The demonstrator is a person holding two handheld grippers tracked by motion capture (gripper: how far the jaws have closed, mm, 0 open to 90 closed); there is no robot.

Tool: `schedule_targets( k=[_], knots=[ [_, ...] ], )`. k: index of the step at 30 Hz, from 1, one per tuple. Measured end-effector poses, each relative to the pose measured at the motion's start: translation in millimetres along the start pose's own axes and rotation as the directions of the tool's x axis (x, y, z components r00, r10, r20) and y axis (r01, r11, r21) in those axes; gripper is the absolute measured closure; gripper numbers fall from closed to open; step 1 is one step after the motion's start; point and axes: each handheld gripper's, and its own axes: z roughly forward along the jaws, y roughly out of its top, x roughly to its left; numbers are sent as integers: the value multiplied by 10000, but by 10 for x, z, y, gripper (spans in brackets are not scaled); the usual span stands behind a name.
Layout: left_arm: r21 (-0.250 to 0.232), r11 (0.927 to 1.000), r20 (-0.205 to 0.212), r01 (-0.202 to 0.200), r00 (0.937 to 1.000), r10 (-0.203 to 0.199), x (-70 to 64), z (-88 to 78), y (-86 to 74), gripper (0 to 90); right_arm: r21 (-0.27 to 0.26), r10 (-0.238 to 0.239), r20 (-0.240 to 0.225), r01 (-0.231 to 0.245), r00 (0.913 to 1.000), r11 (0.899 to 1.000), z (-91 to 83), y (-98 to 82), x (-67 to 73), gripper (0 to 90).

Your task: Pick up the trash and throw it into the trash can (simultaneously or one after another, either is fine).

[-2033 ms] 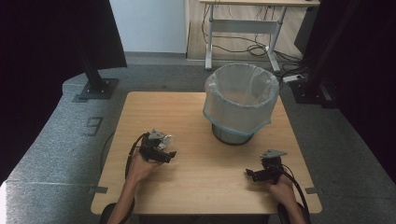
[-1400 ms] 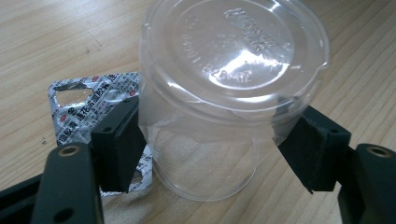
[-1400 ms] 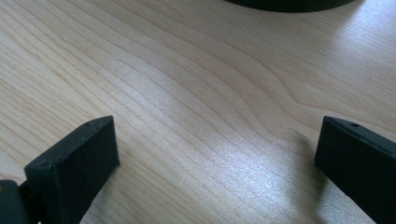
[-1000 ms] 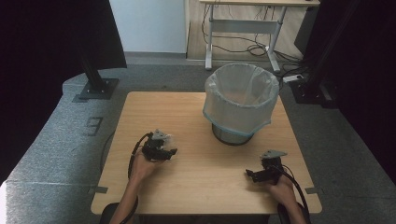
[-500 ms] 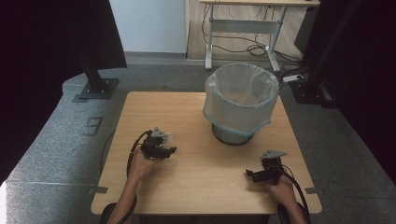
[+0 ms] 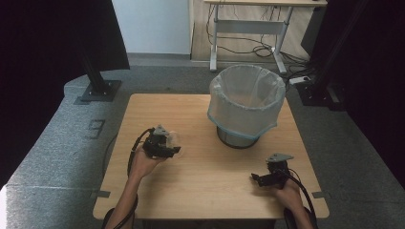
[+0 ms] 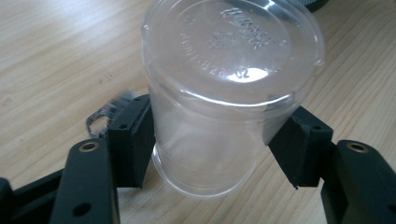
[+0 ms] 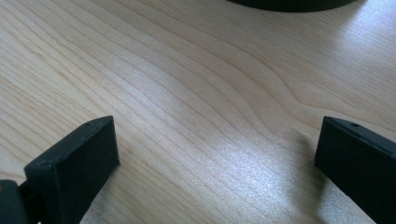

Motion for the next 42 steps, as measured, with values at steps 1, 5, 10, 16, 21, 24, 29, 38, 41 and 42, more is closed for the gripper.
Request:
schedule_targets(
  k=[1,5,10,16,21,24,29,38,41,42],
  knots=[
    [-4,10000,-5,-23,10000,23,-3,-17,23,355,-9,-15,0,15,10000,10000,1,0,-1,0],
    [-12,9999,-43,-123,9999,123,-10,-77,101,357,-8,-12,1,12,10000,10000,1,0,-1,0],
    [-74,9999,8,-90,10000,90,-8,-147,190,358,-6,-9,-2,9,10000,10000,0,0,0,0],
    [-60,9999,29,-100,9999,100,-2,-217,293,361,-8,-4,-1,4,10000,10000,1,0,0,0],
    [-39,9998,24,-184,9998,184,-6,-269,381,364,6,-25,-4,25,10000,10000,-1,1,-1,0],
    [-53,9999,89,-147,9999,148,-9,-284,411,364,10,-38,-3,38,10000,10000,-1,0,-2,0],
    [-107,9999,207,-72,9998,74,-8,-319,483,367,2,-32,2,32,10000,10000,0,1,-2,0],
    [-152,9999,184,-74,9998,77,4,-403,614,378,6,-18,-6,18,10000,10000,-1,1,-1,0],
    [-164,9998,158,-121,9998,124,6,-434,658,379,22,-26,-11,26,10000,10000,-2,2,-2,0],
    [-165,9998,151,-129,9998,132,8,-442,672,379,22,-27,-11,27,10000,10000,-2,2,-2,0]
  ],
)
